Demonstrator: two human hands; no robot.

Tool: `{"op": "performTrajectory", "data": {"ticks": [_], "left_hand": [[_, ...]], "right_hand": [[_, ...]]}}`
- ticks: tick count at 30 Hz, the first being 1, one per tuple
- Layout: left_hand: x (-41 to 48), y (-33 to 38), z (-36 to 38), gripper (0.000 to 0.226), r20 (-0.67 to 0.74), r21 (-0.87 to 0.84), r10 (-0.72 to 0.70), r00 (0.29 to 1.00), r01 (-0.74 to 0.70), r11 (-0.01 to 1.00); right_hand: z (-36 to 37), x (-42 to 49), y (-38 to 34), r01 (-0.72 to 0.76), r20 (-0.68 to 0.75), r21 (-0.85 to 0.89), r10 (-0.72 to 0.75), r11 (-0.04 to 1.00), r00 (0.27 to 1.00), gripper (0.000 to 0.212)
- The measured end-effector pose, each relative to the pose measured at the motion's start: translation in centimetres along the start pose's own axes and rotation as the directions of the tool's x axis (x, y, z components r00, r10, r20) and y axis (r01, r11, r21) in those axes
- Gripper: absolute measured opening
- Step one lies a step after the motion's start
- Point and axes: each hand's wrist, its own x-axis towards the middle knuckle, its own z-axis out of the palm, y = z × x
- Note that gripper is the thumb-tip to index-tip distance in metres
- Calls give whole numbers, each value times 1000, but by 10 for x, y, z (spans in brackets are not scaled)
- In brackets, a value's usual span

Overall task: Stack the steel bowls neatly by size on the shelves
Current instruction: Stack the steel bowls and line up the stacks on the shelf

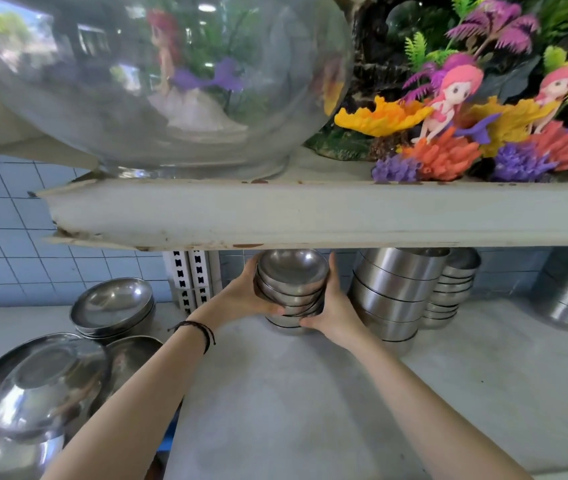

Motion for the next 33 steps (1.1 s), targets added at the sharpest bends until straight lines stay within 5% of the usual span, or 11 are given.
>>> {"op": "performTrajectory", "data": {"ticks": [12, 33], "left_hand": [[-3, -6, 4, 122, -1, -2, 44, 999, -44, 999], [-44, -18, 3, 120, -123, 96, 70, 990, -59, 994]], "right_hand": [[11, 0, 8, -48, 53, 207, 38, 977, 998, 132], [14, -3, -5, -13, 133, 83, 2, 996, 991, 133]]}}
